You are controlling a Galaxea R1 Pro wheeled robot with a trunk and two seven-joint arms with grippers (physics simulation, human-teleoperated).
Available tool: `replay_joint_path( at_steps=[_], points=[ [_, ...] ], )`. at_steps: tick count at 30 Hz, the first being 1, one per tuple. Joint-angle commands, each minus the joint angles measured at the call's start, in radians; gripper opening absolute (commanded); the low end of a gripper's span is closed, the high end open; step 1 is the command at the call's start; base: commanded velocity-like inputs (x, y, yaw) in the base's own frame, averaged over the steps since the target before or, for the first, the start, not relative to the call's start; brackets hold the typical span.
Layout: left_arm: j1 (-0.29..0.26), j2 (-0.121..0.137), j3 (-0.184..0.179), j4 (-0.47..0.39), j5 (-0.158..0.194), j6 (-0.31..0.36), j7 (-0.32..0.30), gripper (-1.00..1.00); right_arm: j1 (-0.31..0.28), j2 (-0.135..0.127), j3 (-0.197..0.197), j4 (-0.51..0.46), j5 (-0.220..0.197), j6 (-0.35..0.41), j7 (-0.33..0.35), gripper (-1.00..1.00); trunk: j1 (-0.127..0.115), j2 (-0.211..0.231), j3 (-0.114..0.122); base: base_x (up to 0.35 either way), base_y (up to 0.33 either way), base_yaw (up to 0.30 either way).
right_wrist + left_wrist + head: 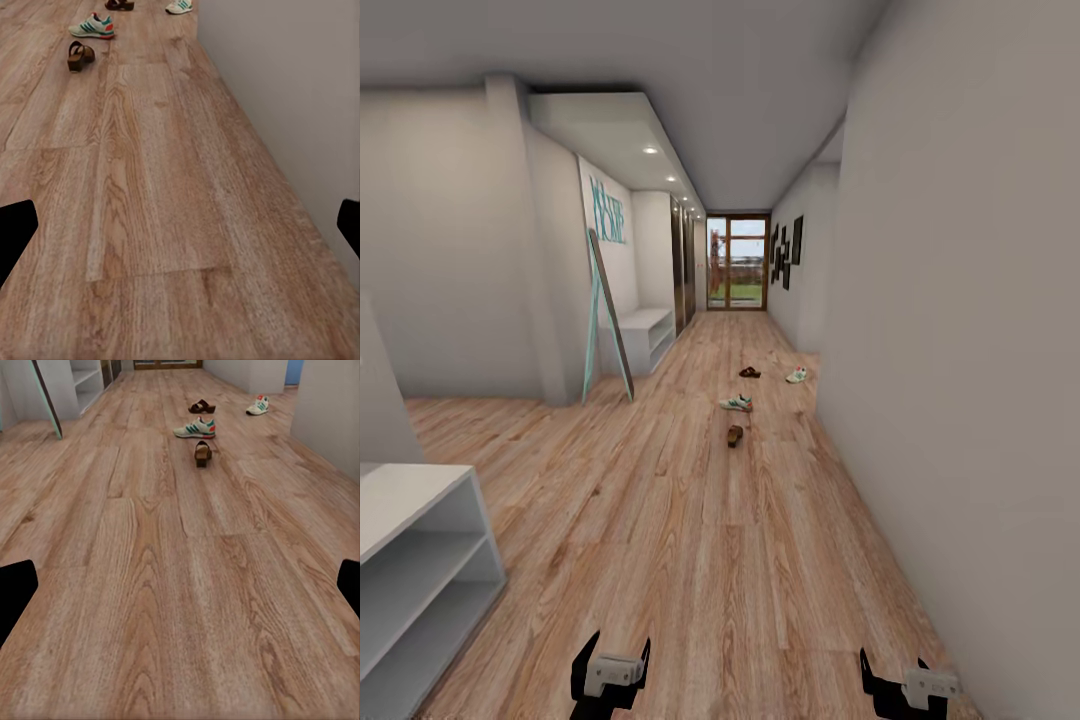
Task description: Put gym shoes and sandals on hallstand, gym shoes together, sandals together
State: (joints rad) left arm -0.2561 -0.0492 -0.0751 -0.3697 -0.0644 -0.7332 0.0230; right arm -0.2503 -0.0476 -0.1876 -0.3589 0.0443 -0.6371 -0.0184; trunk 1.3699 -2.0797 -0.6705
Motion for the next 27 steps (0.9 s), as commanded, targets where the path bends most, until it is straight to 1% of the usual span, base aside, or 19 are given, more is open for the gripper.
replay_joint_path(
  at_steps=[1,27],
  points=[
    [0.0,0.0,0.0,0.0,0.0,0.0,0.0,1.0,0.0,0.0,0.0,0.0,0.0,0.0,0.0,1.0,0.004,-0.007,-0.003,0.0,0.0,0.0],
    [0.0,0.0,0.0,0.0,0.0,0.0,0.0,1.0,0.0,0.0,0.0,0.0,0.0,0.0,0.0,1.0,0.104,-0.189,-0.085,0.0,0.0,0.0]
  ],
)
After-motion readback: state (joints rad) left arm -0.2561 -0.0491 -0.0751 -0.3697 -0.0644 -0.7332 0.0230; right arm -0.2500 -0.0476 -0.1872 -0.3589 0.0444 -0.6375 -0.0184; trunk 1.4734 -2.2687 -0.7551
